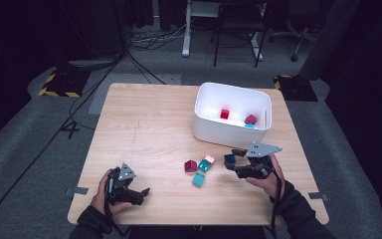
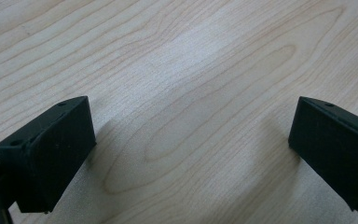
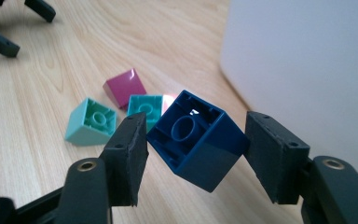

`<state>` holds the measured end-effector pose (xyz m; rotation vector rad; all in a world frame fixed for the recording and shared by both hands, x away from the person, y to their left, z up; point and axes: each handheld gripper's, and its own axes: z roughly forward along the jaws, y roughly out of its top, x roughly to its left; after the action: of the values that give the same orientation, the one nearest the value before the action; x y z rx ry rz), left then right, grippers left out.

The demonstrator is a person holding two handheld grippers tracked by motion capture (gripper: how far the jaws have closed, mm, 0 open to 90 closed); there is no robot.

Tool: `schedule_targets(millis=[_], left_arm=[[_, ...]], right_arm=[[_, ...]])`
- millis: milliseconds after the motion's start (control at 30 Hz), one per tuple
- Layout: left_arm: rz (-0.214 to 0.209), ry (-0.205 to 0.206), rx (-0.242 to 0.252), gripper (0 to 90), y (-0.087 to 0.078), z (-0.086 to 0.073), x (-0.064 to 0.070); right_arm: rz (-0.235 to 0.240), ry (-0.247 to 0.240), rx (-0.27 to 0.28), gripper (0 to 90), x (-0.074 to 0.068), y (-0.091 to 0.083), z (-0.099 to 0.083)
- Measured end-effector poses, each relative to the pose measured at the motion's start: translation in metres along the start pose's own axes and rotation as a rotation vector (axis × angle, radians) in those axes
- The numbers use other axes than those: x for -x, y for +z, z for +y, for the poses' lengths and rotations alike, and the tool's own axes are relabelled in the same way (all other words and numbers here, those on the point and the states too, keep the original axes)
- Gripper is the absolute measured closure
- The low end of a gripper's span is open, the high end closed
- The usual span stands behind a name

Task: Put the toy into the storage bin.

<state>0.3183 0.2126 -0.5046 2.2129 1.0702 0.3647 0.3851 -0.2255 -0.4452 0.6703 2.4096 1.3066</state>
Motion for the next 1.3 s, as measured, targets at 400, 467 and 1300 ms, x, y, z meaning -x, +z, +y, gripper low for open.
schedule_targets(millis=[400, 467, 1300], left_arm=[[0.002, 0.001, 0.0, 0.6, 0.0, 0.0, 0.0], [0.002, 0.001, 0.001, 0.6, 0.0, 0.0, 0.0], [0.0, 0.001, 0.0, 0.6, 0.0, 0.0, 0.0]], right_arm=[[-0.083, -0.003, 0.069, 41.1, 0.008, -0.031, 0.031], [-0.098, 0.02, 0.088, 41.1, 0.011, -0.037, 0.035], [-0.213, 0.01, 0.159, 41.0, 0.039, -0.074, 0.086]])
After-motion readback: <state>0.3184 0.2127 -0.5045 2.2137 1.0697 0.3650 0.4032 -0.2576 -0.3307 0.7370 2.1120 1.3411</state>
